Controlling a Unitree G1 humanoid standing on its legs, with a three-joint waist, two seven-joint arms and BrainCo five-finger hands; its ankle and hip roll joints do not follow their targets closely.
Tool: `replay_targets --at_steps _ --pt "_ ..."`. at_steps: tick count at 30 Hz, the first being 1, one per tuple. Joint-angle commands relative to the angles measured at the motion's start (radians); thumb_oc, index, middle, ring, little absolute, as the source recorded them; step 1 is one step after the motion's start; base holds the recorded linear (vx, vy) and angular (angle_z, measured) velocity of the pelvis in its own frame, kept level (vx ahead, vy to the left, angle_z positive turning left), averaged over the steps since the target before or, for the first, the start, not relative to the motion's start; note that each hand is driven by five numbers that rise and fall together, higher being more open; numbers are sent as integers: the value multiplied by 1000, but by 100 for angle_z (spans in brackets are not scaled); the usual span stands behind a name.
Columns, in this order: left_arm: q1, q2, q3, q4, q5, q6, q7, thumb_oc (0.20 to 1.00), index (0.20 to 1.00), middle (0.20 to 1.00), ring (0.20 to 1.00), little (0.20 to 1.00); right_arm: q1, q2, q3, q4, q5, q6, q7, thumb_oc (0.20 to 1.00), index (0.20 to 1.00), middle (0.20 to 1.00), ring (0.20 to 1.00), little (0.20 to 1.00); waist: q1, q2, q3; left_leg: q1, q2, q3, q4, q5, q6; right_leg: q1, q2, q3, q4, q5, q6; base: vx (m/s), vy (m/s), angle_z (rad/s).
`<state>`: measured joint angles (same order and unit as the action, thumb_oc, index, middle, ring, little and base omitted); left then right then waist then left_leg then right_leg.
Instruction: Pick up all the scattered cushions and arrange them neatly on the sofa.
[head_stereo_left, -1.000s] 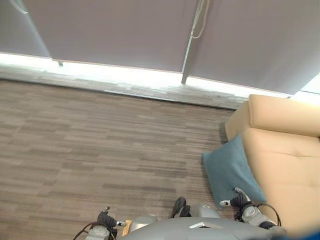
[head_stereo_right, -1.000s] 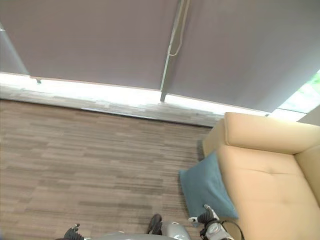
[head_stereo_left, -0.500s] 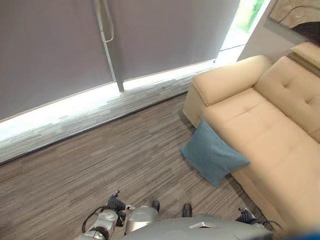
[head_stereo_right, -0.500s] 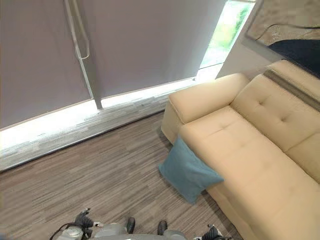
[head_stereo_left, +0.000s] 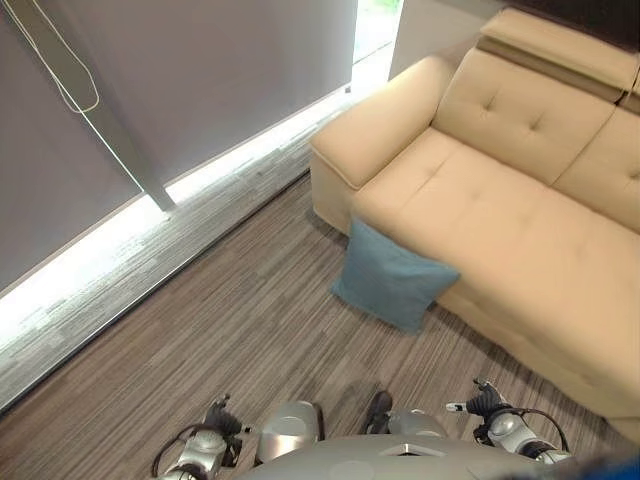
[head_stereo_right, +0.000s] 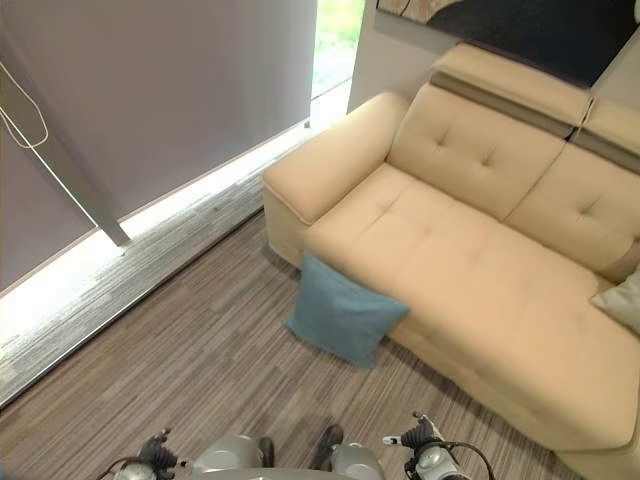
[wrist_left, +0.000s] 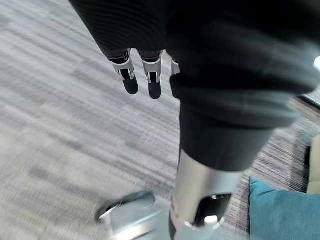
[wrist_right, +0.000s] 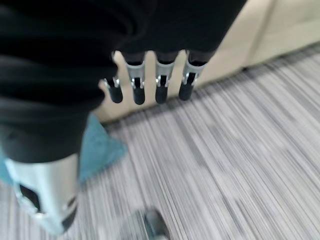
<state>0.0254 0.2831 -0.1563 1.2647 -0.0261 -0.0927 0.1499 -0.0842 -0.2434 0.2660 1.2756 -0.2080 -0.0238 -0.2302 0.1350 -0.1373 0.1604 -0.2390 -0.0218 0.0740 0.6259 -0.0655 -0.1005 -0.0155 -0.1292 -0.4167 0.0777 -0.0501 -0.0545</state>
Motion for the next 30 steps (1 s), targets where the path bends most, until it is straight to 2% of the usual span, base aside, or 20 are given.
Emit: replay_targets --at_steps 1,2,6,9,12,13,14,15,17,19,20,21,23,26,27,30 --pt "-67 5 -4 -26 -6 -14 -1 1000 1000 1000 1000 1000 -33 -50 35 -1 35 -5 -28 1000 1000 1000 1000 1000 11 -6 25 121 36 -56 -454 7 37 103 41 40 -146 63 176 219 102 -63" --pt "-70 5 -5 -22 -10 -14 1 1000 1000 1000 1000 1000 -33 -50 39 0 35 -5 -30 1000 1000 1000 1000 1000 22 0 31 100 53 -86 -506 47 27 118 54 53 -140 42 174 237 124 -72" --pt "-65 12 -1 -9 -8 -7 -6 1000 1000 1000 1000 1000 -22 -37 38 5 35 -7 -26 1000 1000 1000 1000 1000 33 6 14 122 74 -137 -592 97 22 150 77 82 -107 -5 167 209 161 -51" --pt "-60 25 3 -8 2 -4 -10 1000 1000 1000 1000 1000 -13 -24 37 8 34 -8 -24 1000 1000 1000 1000 1000 36 -13 -4 143 59 -136 -568 81 28 156 62 97 -76 -16 169 179 161 -34" --pt "-55 38 13 -9 2 -4 -12 1000 1000 1000 1000 1000 -13 -13 37 2 28 -5 -14 1000 1000 1000 1000 1000 48 -20 -20 176 34 -116 -550 40 56 150 32 125 -25 -23 188 197 329 -28" --pt "-50 47 18 -8 8 -2 -10 1000 1000 1000 1000 1000 -22 -8 36 -3 21 2 -9 1000 1000 1000 1000 1000 49 -7 -23 213 10 -97 -552 10 93 102 -6 149 89 1 216 159 363 -66" --pt "-50 46 18 -8 8 -2 -10 1000 1000 1000 1000 1000 -22 -8 36 -3 21 2 -9 1000 1000 1000 1000 1000 50 -7 -23 213 10 -95 -552 10 93 100 -7 151 91 0 217 138 414 -68" --pt "-52 53 20 -8 6 0 -6 1000 1000 1000 1000 1000 -31 -8 36 -15 23 4 -10 1000 1000 1000 1000 1000 42 6 -10 225 7 -92 -558 9 109 54 -18 156 175 31 228 8 179 -36" --pt "-52 55 23 -4 3 -2 -4 1000 1000 1000 1000 1000 -37 -7 34 -25 27 2 -13 1000 1000 1000 1000 1000 38 20 -2 248 8 -74 -581 4 118 12 -43 128 223 50 234 20 183 -32" --pt "-50 55 23 0 6 -1 -4 1000 1000 1000 1000 1000 -39 -8 33 -33 25 0 -15 1000 1000 1000 1000 1000 37 25 2 269 7 -62 -603 -2 121 4 -72 73 196 56 225 56 76 -37" --pt "-51 54 24 5 10 0 -6 1000 1000 1000 1000 1000 -43 -12 32 -34 24 2 -17 1000 1000 1000 1000 1000 39 28 5 281 7 -51 -615 -8 122 4 -91 23 141 61 220 46 24 -35" --pt "-51 54 24 5 10 0 -6 1000 1000 1000 1000 1000 -43 -12 32 -34 24 2 -17 1000 1000 1000 1000 1000 38 28 5 282 8 -52 -615 -8 122 5 -90 22 139 62 220 65 -8 -49" --pt "-55 52 26 10 9 -1 -4 1000 1000 1000 1000 1000 -53 -20 33 -41 21 5 -22 1000 1000 1000 1000 1000 42 26 17 295 5 -38 -623 -17 122 -18 -100 -29 46 107 233 90 -46 -35" --pt "-56 48 28 14 5 -2 -4 1000 1000 1000 1000 1000 -55 -24 38 -45 21 6 -23 1000 1000 1000 1000 1000 43 22 22 305 4 -36 -628 -24 116 -10 -90 -35 19 116 239 87 -84 -19" --pt "-62 47 24 13 6 -5 -2 1000 1000 1000 1000 1000 -54 -25 38 -43 23 4 -25 1000 1000 1000 1000 1000 35 14 17 302 1 -43 -634 -23 113 -10 -71 -6 -5 115 237 120 -140 5" --pt "-69 37 17 14 -1 -7 1 1000 1000 1000 1000 1000 -55 -24 39 -44 39 -2 -34 1000 1000 1000 1000 1000 28 10 13 303 13 -39 -633 -33 96 5 -48 6 -38 107 229 122 -159 5"
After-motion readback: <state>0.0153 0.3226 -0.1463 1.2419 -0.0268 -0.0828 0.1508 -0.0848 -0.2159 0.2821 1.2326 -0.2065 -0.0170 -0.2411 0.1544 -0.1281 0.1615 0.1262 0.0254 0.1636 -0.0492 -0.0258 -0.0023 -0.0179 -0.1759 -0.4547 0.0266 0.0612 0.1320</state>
